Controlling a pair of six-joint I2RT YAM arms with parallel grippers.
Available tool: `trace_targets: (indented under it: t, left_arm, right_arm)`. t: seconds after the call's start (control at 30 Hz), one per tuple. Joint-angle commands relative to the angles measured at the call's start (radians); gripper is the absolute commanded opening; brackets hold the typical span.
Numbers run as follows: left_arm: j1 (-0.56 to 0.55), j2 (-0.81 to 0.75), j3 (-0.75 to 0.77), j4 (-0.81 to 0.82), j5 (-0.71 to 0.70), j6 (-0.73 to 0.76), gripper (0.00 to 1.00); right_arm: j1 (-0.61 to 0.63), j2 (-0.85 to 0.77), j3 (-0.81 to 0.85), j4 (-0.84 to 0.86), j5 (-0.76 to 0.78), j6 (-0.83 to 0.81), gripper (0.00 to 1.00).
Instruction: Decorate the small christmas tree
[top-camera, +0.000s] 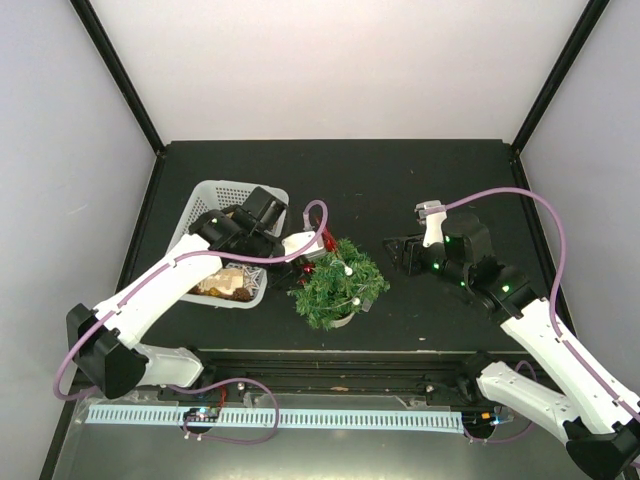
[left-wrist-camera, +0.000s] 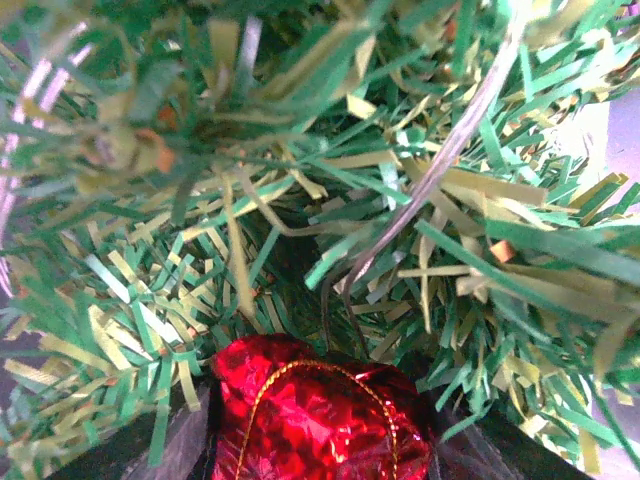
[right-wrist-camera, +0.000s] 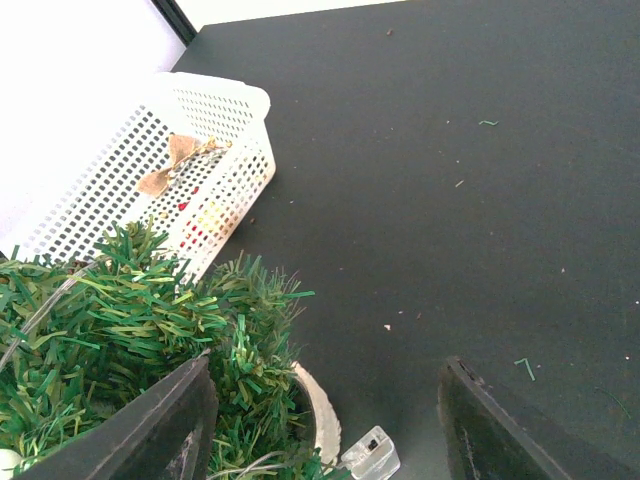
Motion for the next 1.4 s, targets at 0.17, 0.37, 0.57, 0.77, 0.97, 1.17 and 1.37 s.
trace_targets:
  t: [0.17, 0.37, 0.57, 0.77, 0.97, 1.17, 1.37]
  left_arm:
    - [-0.008, -0.061, 0.003, -0.005, 0.012, 0.02, 0.55]
    - [-0.008, -0.067, 0.011, -0.002, 0.001, 0.02, 0.6]
    - [-0.007, -0.08, 0.018, -0.002, -0.033, 0.022, 0.66]
    - [-0.006, -0.105, 0.038, 0.006, -0.078, 0.017, 0.73]
    - [-0.004, -0.121, 0.058, 0.012, -0.106, 0.017, 0.76]
    - [0.011, -0.144, 0.078, 0.009, -0.143, 0.019, 0.76]
    - [0.13, -0.194, 0.117, -0.004, -0.087, 0.017, 0.76]
  right_arm:
    - [-0.003, -0.005, -0.006, 0.029, -0.015, -0.008, 0.62]
    - [-0.003, -0.006, -0.006, 0.026, -0.012, -0.008, 0.62]
    - [-0.003, -0.005, -0.006, 0.025, -0.01, -0.011, 0.62]
    - [-0.003, 0.0, -0.012, 0.028, -0.01, -0.013, 0.62]
    - [-0.003, 0.001, -0.009, 0.028, -0.008, -0.014, 0.62]
    - [-0.003, -0.003, -0.006, 0.021, -0.001, -0.019, 0.62]
    - [-0.003, -0.006, -0.008, 0.022, 0.005, -0.019, 0.62]
